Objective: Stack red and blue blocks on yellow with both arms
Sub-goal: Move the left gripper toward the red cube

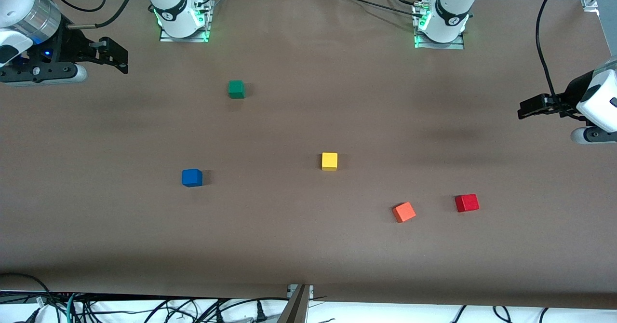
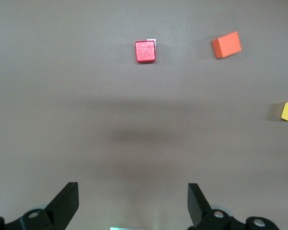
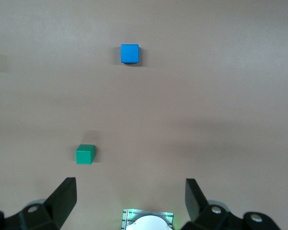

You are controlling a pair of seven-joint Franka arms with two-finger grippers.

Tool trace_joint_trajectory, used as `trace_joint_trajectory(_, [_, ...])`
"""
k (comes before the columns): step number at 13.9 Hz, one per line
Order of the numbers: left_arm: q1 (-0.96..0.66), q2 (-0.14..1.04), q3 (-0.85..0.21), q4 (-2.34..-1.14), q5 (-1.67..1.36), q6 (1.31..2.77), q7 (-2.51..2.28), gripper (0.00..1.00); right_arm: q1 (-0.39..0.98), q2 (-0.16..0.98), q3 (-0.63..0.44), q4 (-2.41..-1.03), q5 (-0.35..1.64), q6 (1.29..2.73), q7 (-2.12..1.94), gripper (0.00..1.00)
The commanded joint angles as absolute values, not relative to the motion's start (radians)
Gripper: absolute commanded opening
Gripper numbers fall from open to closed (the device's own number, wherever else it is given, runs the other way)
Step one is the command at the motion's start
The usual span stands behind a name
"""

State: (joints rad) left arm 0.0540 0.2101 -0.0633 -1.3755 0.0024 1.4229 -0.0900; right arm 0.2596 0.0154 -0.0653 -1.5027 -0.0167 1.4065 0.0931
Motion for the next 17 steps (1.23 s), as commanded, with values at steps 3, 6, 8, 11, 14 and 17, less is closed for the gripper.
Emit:
trace_joint_trajectory(3, [0.064, 0.225, -0.063, -1.348, 0.018, 1.422, -0.067, 1.0, 0.258, 0.025, -0.066, -1.476, -0.008, 1.391, 0.095, 1.0])
trace_joint_trajectory(6, [0.066, 0.265, -0.055, -1.341, 0.009, 1.43, -0.061, 1.0, 0.258, 0.025, -0.066, -1.476, -0.008, 1.391, 0.089, 1.0])
trace_joint_trajectory(8, [0.067, 0.316, -0.054, -1.332, 0.02, 1.477, -0.055, 1.0, 0.258, 0.025, -0.066, -1.476, -0.008, 1.391, 0.081, 1.0])
trace_joint_trajectory(11, [0.064, 0.399, -0.054, -1.333, 0.015, 1.558, -0.069, 1.0, 0.258, 0.025, -0.066, -1.476, -0.008, 1.391, 0.083, 1.0])
trace_joint_trajectory(14, [0.066, 0.48, -0.054, -1.335, 0.009, 1.693, -0.071, 1.0, 0.258, 0.025, -0.066, -1.476, -0.008, 1.391, 0.084, 1.0])
trace_joint_trajectory(17, [0.067, 0.553, -0.054, -1.351, 0.008, 1.778, -0.071, 1.0, 0.256, 0.025, -0.066, -1.476, -0.008, 1.391, 0.084, 0.99])
